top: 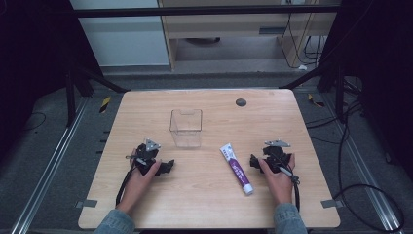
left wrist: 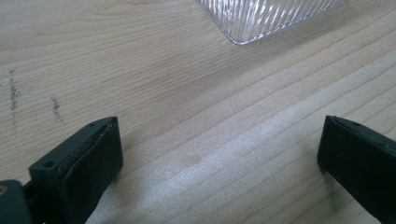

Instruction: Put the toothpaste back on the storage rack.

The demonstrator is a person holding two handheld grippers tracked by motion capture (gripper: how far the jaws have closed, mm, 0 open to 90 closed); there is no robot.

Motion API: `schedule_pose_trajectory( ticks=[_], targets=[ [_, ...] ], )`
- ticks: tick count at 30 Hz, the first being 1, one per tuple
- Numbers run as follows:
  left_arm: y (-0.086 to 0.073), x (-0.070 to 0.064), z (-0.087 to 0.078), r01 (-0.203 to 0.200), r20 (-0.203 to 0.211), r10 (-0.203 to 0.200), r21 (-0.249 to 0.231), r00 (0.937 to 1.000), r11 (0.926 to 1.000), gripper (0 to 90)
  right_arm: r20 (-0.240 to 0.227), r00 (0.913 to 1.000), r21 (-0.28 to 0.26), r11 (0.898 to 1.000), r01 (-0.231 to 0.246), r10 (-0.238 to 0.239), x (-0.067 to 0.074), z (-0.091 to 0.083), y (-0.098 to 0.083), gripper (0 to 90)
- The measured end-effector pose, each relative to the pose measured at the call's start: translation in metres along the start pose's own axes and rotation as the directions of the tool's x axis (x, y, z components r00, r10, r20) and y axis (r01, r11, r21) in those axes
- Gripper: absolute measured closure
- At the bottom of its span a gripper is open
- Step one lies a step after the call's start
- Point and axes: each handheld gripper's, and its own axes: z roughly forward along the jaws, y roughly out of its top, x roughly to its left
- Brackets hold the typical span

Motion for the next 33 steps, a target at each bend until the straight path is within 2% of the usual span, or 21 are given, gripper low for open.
schedule_pose_trajectory(
  ticks=[4, 6, 7, 9, 12, 14, 17, 19, 22, 23, 26, 30, 33],
  targets=[
    [0.000, 0.000, 0.000, 0.000, 0.000, 0.000, 0.000, 1.0000, 1.0000, 0.0, -0.015, 0.9997, 0.001, 1.000, 0.019, -0.019, -0.002, -0.001, -0.001, 0.8],
    [0.000, 0.000, 0.000, 0.000, 0.000, 0.000, 0.000, 1.0000, 1.0000, 0.0, -0.018, 0.9994, 0.003, 1.000, 0.029, -0.029, -0.003, -0.002, 0.000, 6.3],
    [0.000, 0.000, 0.000, 0.000, 0.000, 0.000, 0.000, 1.0000, 1.0000, 0.0, -0.025, 0.9991, 0.007, 0.999, 0.034, -0.033, -0.003, -0.005, 0.000, 9.6],
    [0.000, 0.000, 0.000, 0.000, 0.000, 0.000, 0.000, 1.0000, 1.0000, 0.0, -0.033, 0.9981, 0.013, 0.999, 0.053, -0.053, -0.004, -0.012, 0.000, 8.8],
    [0.000, 0.000, 0.000, 0.000, 0.000, 0.000, 0.000, 1.0000, 1.0000, 0.0, -0.064, 0.9952, 0.012, 0.997, 0.076, -0.075, -0.003, -0.028, 0.001, 12.7],
    [0.000, 0.000, 0.000, 0.000, 0.000, 0.000, 0.000, 1.0000, 1.0000, 0.0, -0.099, 0.9912, -0.004, 0.996, 0.087, -0.087, 0.002, -0.043, 0.001, 14.4],
    [0.000, 0.000, 0.000, 0.000, 0.000, 0.000, 0.000, 1.0000, 1.0000, 0.0, -0.123, 0.9840, 0.004, 0.991, 0.130, -0.129, 0.012, -0.060, -0.001, 17.1],
    [0.000, 0.000, 0.000, -0.001, 0.000, 0.001, 0.000, 1.0000, 1.0000, 0.0, -0.133, 0.9788, 0.000, 0.988, 0.157, -0.156, 0.018, -0.069, -0.003, 21.3],
    [0.000, 0.000, 0.000, 0.000, 0.000, 0.000, 0.000, 1.0000, 1.0000, 0.0, -0.162, 0.9724, 0.012, 0.985, 0.172, -0.168, 0.026, -0.079, -0.004, 25.7],
    [0.000, 0.000, 0.000, 0.000, 0.000, 0.000, 0.000, 1.0000, 1.0000, 0.0, -0.162, 0.9724, 0.012, 0.985, 0.172, -0.168, 0.026, -0.079, -0.004, 25.7],
    [0.000, 0.000, 0.000, 0.000, 0.000, 0.000, 0.000, 1.0000, 1.0000, 0.0, -0.187, 0.9620, 0.018, 0.978, 0.206, -0.199, 0.039, -0.087, -0.004, 30.7],
    [0.000, 0.000, 0.000, 0.000, -0.001, 0.000, 0.000, 1.0000, 1.0000, 0.0, -0.187, 0.9573, 0.026, 0.973, 0.229, -0.220, 0.047, -0.088, -0.001, 37.6],
    [0.000, 0.000, 0.000, -0.001, 0.000, 0.001, 0.001, 1.0000, 1.0000, 0.0, -0.213, 0.9471, 0.048, 0.966, 0.256, -0.240, 0.053, -0.086, 0.001, 41.5]
  ],
)
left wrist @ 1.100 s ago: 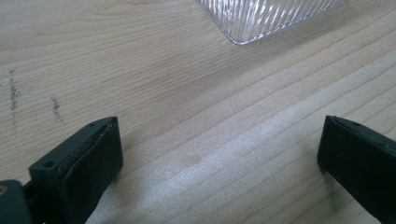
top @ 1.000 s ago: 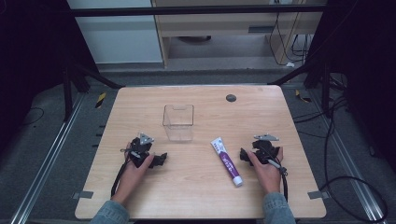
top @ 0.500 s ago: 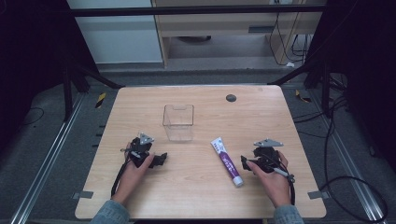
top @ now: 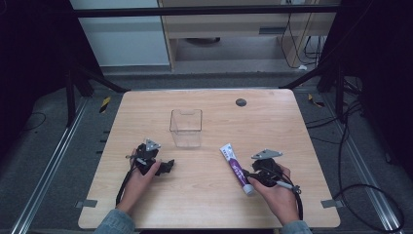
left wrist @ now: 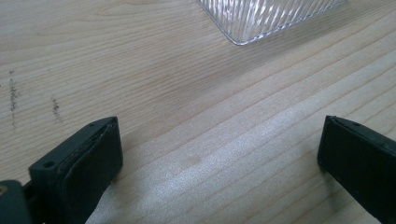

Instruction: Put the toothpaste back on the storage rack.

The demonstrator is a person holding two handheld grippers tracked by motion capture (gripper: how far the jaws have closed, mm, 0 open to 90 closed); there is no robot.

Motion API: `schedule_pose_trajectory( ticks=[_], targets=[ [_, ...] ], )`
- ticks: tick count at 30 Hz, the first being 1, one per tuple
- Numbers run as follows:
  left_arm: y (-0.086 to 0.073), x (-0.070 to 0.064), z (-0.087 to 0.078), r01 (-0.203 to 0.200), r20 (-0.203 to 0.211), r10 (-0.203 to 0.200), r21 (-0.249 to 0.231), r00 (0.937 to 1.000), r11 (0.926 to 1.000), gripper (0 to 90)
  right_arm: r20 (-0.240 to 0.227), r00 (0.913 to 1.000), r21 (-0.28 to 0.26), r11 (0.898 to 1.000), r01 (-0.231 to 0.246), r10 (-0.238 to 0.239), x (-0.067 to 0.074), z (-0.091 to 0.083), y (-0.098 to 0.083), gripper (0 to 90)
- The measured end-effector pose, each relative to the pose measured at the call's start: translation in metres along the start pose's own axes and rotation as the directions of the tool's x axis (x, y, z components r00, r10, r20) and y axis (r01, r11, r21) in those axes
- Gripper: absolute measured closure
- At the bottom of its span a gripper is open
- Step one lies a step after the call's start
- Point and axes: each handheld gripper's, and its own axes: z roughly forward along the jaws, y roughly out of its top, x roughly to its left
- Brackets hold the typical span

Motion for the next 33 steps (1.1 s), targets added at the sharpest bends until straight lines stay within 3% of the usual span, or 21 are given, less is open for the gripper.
schedule_pose_trajectory(
  ticks=[2, 8, 20, 33],
  targets=[
    [0.000, 0.000, 0.000, 0.000, 0.000, 0.000, 0.000, 1.0000, 1.0000, 0.0, -0.023, 0.9997, 0.023, 1.000, 0.010, -0.010, 0.003, 0.004, 0.002, 41.6],
    [0.000, 0.000, 0.000, 0.000, 0.000, 0.000, 0.000, 1.0000, 1.0000, 0.0, -0.036, 0.9993, 0.059, 0.998, 0.008, -0.006, 0.006, 0.010, 0.012, 45.2],
    [0.000, 0.000, 0.000, 0.001, 0.000, -0.001, -0.001, 1.0000, 1.0000, 0.0, -0.056, 0.9976, 0.120, 0.992, 0.047, -0.041, 0.013, 0.021, 0.032, 44.8],
    [0.000, 0.000, 0.000, 0.001, 0.000, -0.001, -0.001, 1.0000, 1.0000, 0.0, -0.066, 0.9965, 0.157, 0.986, 0.062, -0.052, 0.015, 0.030, 0.042, 45.5]
  ],
)
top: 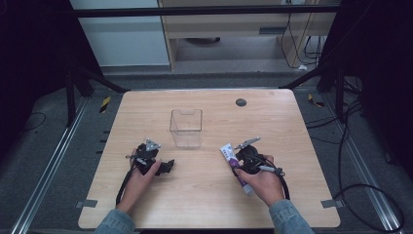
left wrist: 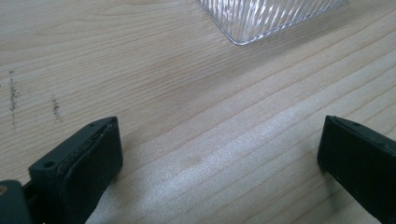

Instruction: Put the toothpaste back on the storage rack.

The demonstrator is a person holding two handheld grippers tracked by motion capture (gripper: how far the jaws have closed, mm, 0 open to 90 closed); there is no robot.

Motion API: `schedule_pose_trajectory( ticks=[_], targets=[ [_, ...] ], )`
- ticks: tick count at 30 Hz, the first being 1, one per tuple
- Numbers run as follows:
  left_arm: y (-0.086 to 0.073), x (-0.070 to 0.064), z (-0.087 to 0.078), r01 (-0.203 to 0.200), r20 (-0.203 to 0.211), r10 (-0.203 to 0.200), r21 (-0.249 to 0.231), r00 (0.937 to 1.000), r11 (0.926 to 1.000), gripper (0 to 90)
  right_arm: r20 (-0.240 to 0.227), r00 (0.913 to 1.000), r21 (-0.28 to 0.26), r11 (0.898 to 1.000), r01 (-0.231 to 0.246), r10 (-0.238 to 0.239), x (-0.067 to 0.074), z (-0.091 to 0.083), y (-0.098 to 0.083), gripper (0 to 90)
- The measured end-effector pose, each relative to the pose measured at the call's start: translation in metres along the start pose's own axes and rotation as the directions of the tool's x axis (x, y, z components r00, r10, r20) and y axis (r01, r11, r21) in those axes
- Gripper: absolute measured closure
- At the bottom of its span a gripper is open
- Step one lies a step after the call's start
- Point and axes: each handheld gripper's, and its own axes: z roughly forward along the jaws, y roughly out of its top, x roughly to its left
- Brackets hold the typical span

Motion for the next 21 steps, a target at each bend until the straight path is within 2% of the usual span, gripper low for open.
schedule_pose_trajectory(
  ticks=[11, 21],
  targets=[
    [0.000, 0.000, 0.000, 0.000, 0.000, 0.000, 0.000, 1.0000, 1.0000, 0.0, -0.007, 0.9999, 0.007, 1.000, 0.010, -0.010, 0.000, 0.001, 0.008, 50.3],
    [0.000, 0.000, 0.000, 0.000, 0.000, 0.000, 0.000, 1.0000, 1.0000, 0.0, -0.012, 0.9999, 0.037, 0.999, 0.001, 0.000, 0.004, 0.019, 0.015, 46.6]
  ],
)
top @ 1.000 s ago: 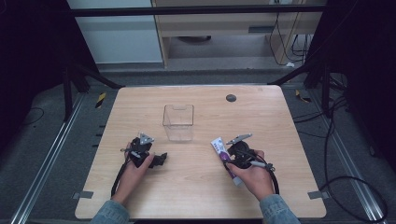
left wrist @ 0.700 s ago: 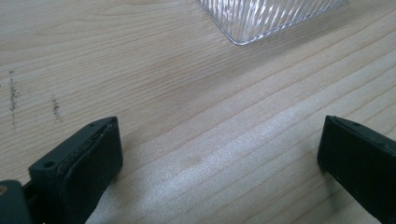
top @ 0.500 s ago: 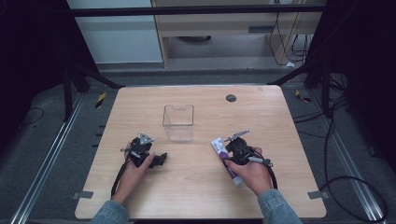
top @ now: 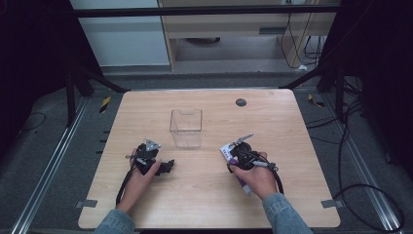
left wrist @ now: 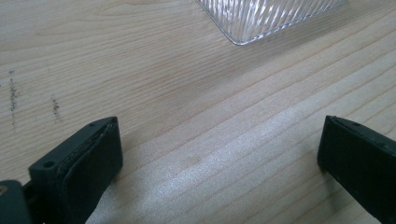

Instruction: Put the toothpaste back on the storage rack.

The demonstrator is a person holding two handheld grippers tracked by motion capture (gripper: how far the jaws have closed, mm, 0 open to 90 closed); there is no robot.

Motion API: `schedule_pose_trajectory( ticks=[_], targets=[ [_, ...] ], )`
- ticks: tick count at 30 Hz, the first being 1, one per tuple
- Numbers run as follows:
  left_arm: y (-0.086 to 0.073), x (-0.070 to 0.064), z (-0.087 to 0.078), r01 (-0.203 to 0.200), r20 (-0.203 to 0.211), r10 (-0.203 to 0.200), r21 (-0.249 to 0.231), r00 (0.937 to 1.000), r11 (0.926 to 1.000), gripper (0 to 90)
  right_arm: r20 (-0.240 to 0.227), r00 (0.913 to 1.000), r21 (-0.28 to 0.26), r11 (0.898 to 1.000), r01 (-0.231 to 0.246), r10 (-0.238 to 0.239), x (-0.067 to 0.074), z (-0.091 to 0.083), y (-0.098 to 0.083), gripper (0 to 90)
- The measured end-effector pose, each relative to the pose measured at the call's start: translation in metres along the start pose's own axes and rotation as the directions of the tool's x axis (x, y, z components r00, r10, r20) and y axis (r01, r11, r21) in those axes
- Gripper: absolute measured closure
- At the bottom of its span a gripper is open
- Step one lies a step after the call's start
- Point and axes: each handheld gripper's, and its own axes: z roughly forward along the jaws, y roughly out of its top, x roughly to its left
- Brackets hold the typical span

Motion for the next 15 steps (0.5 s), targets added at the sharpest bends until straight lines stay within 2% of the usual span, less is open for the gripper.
schedule_pose_trajectory(
  ticks=[5, 7, 15],
  targets=[
    [0.000, 0.000, 0.000, 0.000, 0.000, 0.000, 0.000, 1.0000, 1.0000, 0.0, 0.010, 0.9999, 0.019, 1.000, 0.009, -0.009, -0.001, 0.009, 0.005, 44.4],
    [0.000, 0.000, 0.000, 0.000, 0.000, 0.000, 0.000, 1.0000, 1.0000, 0.0, 0.008, 1.0000, 0.024, 1.000, -0.005, 0.005, -0.002, 0.012, 0.007, 44.3],
    [0.000, 0.000, 0.000, 0.000, 0.000, 0.000, 0.000, 1.0000, 1.0000, 0.0, 0.014, 0.9999, 0.049, 0.999, -0.004, 0.003, -0.003, 0.020, 0.013, 43.5]
  ],
)
